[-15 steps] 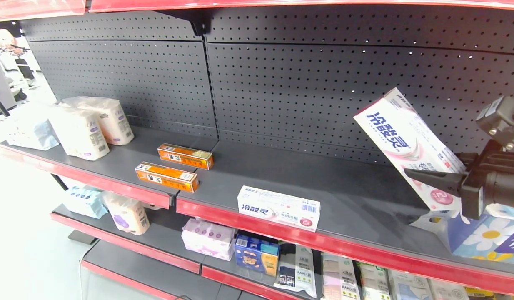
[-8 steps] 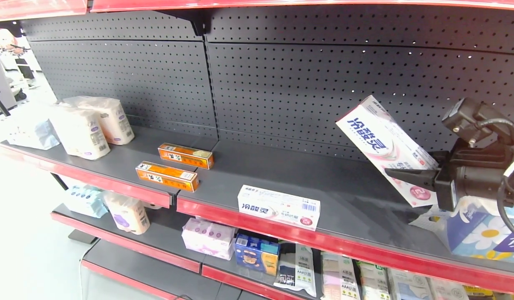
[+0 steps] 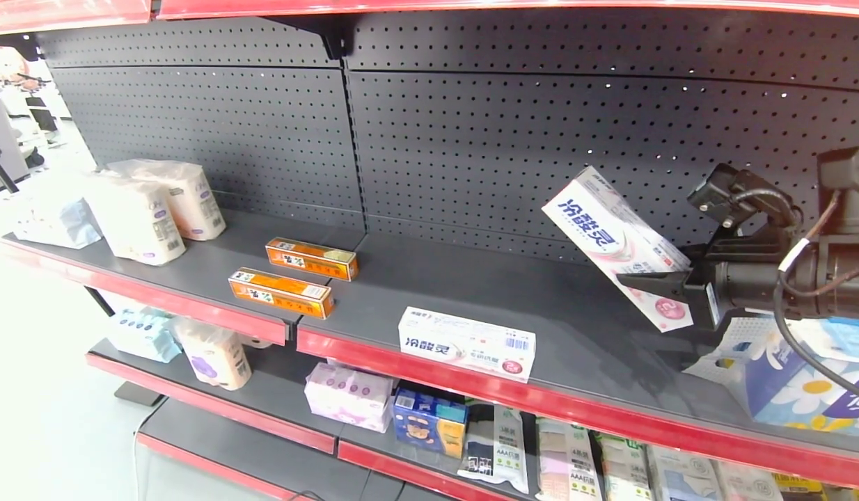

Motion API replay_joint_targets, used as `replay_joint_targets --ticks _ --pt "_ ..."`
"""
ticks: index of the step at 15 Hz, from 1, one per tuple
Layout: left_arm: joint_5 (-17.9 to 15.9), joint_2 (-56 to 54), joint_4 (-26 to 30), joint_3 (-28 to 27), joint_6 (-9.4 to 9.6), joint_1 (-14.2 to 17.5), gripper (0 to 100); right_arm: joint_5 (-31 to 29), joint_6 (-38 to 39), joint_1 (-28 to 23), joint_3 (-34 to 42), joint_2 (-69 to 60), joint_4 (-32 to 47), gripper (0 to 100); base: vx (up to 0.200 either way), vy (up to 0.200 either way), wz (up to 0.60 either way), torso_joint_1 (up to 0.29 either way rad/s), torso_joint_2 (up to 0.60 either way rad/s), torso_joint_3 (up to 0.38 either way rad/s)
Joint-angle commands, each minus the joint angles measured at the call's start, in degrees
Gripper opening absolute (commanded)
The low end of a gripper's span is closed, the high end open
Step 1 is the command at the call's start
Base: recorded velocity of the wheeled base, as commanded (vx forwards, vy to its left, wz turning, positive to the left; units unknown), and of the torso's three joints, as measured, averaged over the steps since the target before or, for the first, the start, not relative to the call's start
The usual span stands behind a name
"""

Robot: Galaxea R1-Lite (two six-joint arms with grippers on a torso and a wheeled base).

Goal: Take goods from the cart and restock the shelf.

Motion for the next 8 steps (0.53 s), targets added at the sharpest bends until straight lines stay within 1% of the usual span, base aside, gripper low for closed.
replay_joint_targets --ticks 1,8 --pt "0.02 0.05 -0.01 0.01 -0.02 0.01 100 0.12 -0.01 -0.12 -0.34 2.52 -0.10 0 0.000 0.000 0.00 0.000 0.00 0.000" --pt "0.02 0.05 -0.01 0.01 -0.02 0.01 100 0.29 -0.10 0.05 -4.03 6.74 0.61 0 0.000 0.000 0.00 0.000 0.00 0.000"
